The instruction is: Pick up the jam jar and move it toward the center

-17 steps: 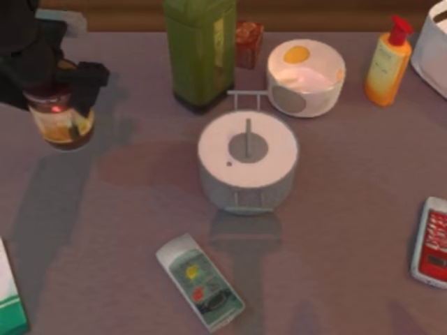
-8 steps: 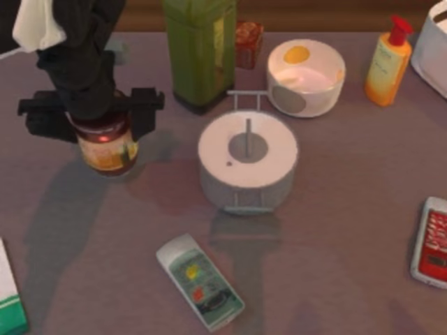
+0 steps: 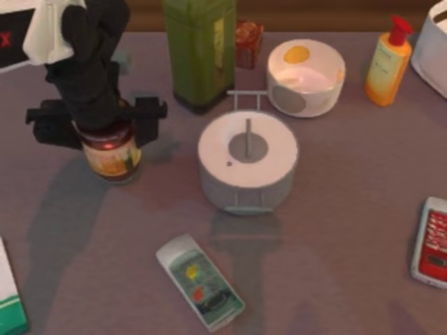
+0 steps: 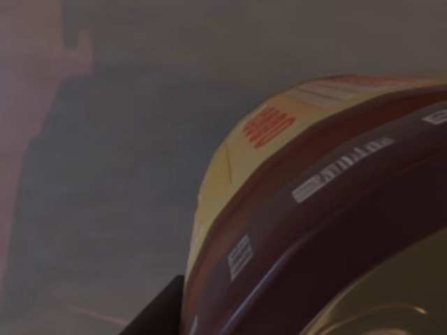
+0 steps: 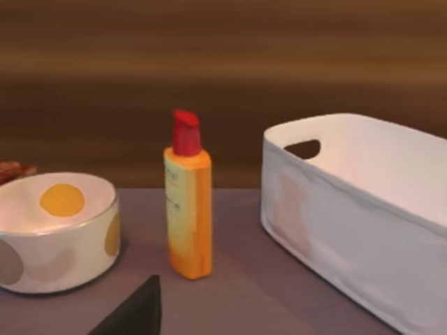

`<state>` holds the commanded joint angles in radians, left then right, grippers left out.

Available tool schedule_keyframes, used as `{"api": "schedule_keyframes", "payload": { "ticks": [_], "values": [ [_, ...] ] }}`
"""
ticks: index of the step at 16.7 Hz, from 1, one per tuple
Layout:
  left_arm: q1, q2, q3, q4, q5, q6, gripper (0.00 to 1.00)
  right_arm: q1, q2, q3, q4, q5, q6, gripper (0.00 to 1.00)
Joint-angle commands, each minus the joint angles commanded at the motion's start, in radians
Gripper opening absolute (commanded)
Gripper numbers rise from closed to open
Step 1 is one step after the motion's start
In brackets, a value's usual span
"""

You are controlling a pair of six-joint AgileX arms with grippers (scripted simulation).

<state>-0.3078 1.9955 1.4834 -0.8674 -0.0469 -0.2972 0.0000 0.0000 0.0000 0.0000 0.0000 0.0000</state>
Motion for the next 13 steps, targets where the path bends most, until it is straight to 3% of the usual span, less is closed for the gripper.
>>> {"api": "schedule_keyframes", "payload": {
  "ticks": [8, 13],
  "values": [
    [0.001, 0.039, -0.042, 0.084, 0.001, 0.003, 0.0, 0.0, 0.0, 0.0, 0.0, 0.0, 0.0, 1.0],
    [0.001, 0.039, -0.042, 0.084, 0.001, 0.003, 0.38, 0.0, 0.0, 0.0, 0.0, 0.0, 0.0, 1.0]
  ]
}}
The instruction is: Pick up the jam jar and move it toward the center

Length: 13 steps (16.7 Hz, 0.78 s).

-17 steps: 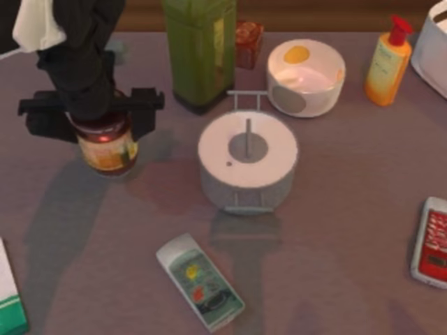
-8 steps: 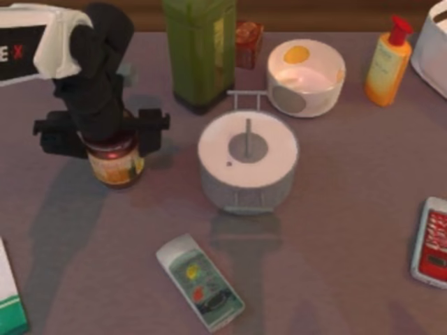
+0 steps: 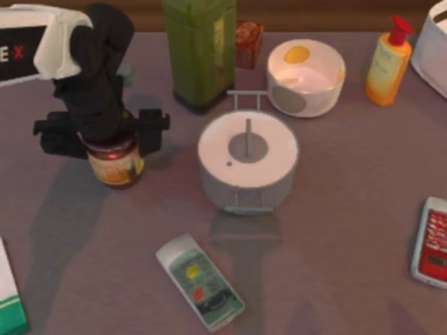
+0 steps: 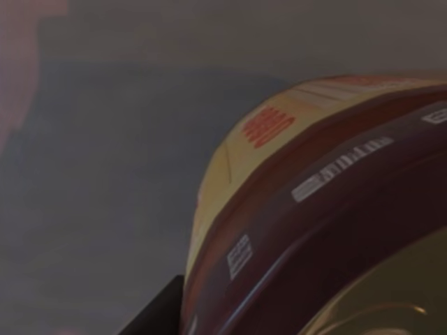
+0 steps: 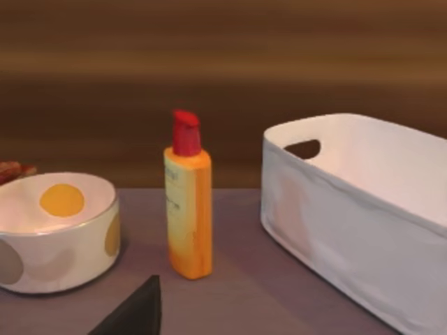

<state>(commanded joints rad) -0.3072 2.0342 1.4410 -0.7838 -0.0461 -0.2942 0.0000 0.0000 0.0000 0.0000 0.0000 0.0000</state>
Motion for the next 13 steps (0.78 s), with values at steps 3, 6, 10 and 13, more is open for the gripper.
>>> {"api": "schedule_keyframes", "payload": {
  "ticks": [3, 6, 10, 13],
  "values": [
    [0.0, 0.0, 0.0, 0.0, 0.0, 0.0, 0.6, 0.0, 0.0, 0.0, 0.0, 0.0, 0.0, 1.0],
    [0.0, 0.0, 0.0, 0.0, 0.0, 0.0, 0.83, 0.0, 0.0, 0.0, 0.0, 0.0, 0.0, 1.0],
    [0.0, 0.0, 0.0, 0.0, 0.0, 0.0, 1.0, 0.0, 0.0, 0.0, 0.0, 0.0, 0.0, 1.0],
    [0.0, 0.0, 0.0, 0.0, 0.0, 0.0, 1.0, 0.0, 0.0, 0.0, 0.0, 0.0, 0.0, 1.0]
  ]
}}
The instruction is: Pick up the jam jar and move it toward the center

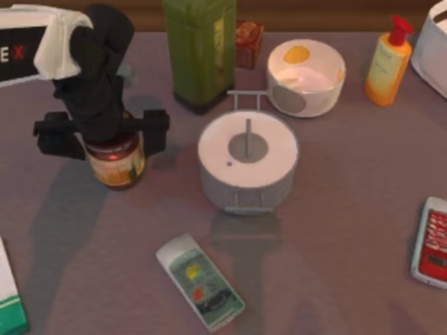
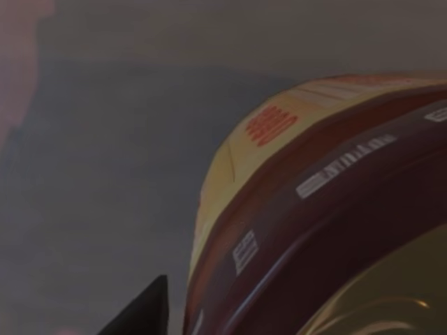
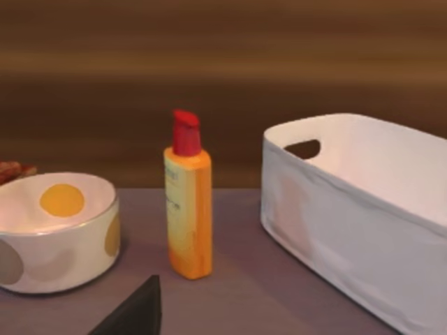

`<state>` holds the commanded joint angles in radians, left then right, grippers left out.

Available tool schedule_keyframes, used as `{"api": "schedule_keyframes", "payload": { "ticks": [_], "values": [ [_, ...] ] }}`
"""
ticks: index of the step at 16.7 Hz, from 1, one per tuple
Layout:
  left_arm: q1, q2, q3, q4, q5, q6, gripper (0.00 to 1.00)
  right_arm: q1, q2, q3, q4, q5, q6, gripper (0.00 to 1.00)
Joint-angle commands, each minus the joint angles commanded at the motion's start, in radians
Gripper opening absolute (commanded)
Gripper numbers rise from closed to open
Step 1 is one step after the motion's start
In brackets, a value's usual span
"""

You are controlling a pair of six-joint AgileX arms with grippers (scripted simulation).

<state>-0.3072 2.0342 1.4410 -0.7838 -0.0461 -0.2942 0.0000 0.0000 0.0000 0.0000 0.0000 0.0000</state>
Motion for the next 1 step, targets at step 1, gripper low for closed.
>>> {"api": "schedule_keyframes", "payload": {
  "ticks": [1],
  "values": [
    [0.0, 0.0, 0.0, 0.0, 0.0, 0.0, 1.0, 0.0, 0.0, 0.0, 0.0, 0.0, 0.0, 1.0]
  ]
}}
